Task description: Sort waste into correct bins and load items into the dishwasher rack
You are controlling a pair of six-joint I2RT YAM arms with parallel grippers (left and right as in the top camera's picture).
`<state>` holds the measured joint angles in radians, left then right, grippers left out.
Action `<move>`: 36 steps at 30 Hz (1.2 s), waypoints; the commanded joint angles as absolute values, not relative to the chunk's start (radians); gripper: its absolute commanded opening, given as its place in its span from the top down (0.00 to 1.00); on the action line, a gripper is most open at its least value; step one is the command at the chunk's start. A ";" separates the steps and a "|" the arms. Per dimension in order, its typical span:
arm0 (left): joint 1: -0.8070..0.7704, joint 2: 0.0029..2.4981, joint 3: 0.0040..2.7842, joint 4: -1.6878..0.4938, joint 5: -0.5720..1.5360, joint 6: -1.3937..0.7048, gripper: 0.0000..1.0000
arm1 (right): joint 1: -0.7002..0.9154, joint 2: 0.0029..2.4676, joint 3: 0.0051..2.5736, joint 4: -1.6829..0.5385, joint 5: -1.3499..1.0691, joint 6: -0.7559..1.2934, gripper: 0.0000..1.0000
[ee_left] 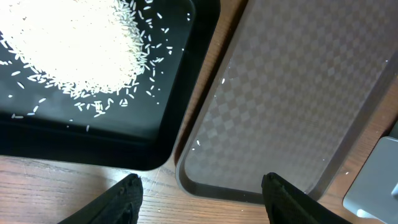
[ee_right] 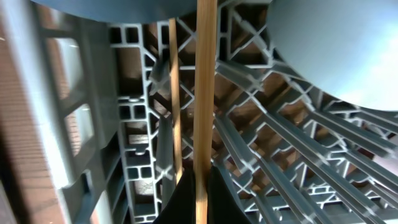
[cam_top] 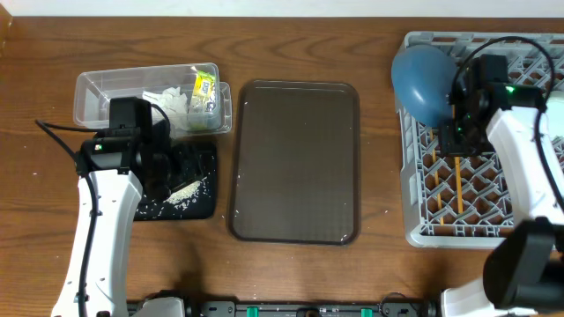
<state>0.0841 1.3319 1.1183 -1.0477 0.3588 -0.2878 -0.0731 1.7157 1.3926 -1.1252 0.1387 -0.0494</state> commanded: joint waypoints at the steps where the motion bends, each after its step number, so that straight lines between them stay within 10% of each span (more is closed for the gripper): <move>1: 0.088 1.326 1.123 -1.050 0.346 -0.282 0.35 | -0.078 1.761 1.383 -1.125 0.176 -0.068 0.99; 9: 0.088 1.326 1.123 -1.050 0.346 -0.282 0.35 | -0.078 1.805 1.383 -1.119 0.177 -0.066 0.79; 20: 0.088 1.326 1.123 -1.047 0.346 -0.255 0.23 | -0.079 1.697 1.386 -1.114 0.167 0.047 0.76; 36: -0.137 1.326 1.124 -0.872 0.293 -0.048 0.20 | -0.060 1.567 1.386 -1.006 -0.479 -0.203 0.58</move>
<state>-0.1059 1.3319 1.1183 -0.8795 0.3477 -0.1268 -0.0692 1.5570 1.3846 -1.0157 -0.3622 -0.1387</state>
